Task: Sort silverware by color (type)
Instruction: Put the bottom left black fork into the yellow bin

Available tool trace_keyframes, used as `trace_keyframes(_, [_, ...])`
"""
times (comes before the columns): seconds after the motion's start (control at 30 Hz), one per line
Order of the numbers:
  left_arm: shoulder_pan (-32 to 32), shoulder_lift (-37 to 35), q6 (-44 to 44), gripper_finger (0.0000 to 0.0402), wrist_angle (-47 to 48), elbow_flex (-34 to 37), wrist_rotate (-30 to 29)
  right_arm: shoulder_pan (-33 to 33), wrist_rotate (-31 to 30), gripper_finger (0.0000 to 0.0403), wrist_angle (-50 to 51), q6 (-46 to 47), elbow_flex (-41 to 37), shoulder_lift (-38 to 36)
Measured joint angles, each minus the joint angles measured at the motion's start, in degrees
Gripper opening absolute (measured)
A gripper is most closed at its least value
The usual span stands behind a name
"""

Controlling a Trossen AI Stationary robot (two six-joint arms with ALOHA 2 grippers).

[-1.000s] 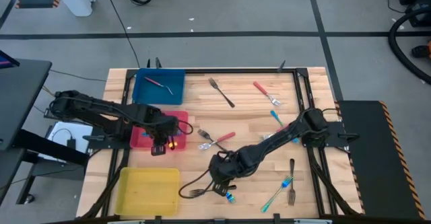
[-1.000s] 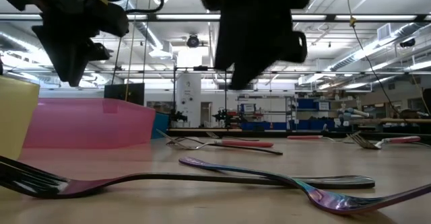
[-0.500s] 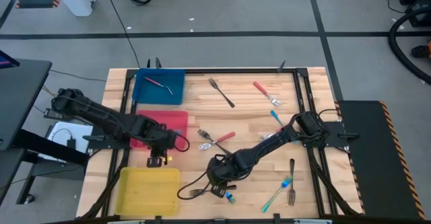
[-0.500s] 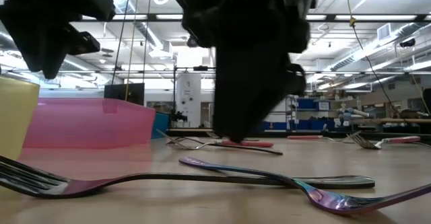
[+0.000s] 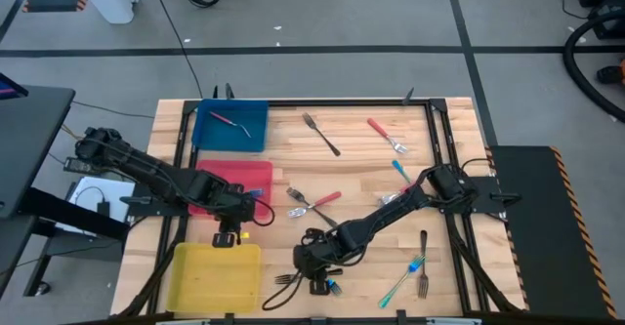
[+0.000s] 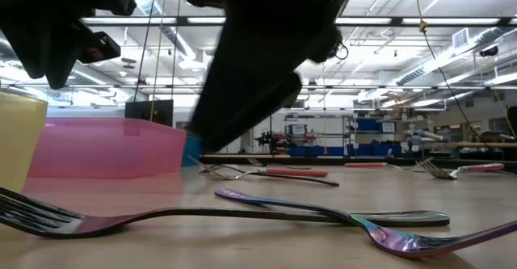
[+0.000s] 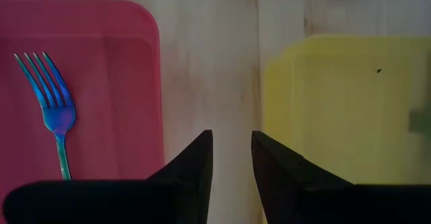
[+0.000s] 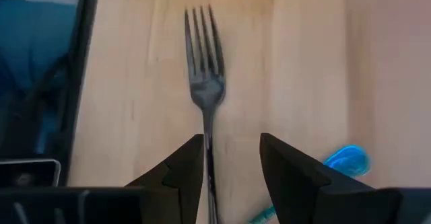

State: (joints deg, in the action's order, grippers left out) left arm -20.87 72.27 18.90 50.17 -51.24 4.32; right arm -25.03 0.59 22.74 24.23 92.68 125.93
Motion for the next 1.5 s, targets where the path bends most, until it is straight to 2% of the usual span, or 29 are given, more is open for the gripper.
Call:
trace_keyframes(0.2, [0.1, 0.0, -0.1, 0.0103, 0.1, 0.0, 0.0, 0.0, 5.3, 0.0153, -0.5, -0.6, -0.1, 1.5])
trace_keyframes(0.53, [0.4, 0.0, 1.7, 0.0103, -0.4, 0.0, 0.0, -1.4, 4.8, 0.0153, -1.4, -2.9, -0.1, 2.5])
trace_keyframes(0.83, [0.4, 0.0, 3.7, 0.0103, -0.8, 0.0, 0.0, -2.6, -1.5, 0.0153, 0.4, -3.9, -0.8, 2.4])
trace_keyframes(1.17, [0.4, 0.0, 4.9, 0.0103, -1.3, 0.0, -0.1, -4.0, -7.6, 0.0151, -1.8, -1.3, -3.5, 2.1])
trace_keyframes(1.5, [0.4, 0.0, 4.0, 0.0103, -3.3, 0.0, -0.1, -3.7, -10.0, 0.0106, -6.2, -1.4, -3.7, 3.1])
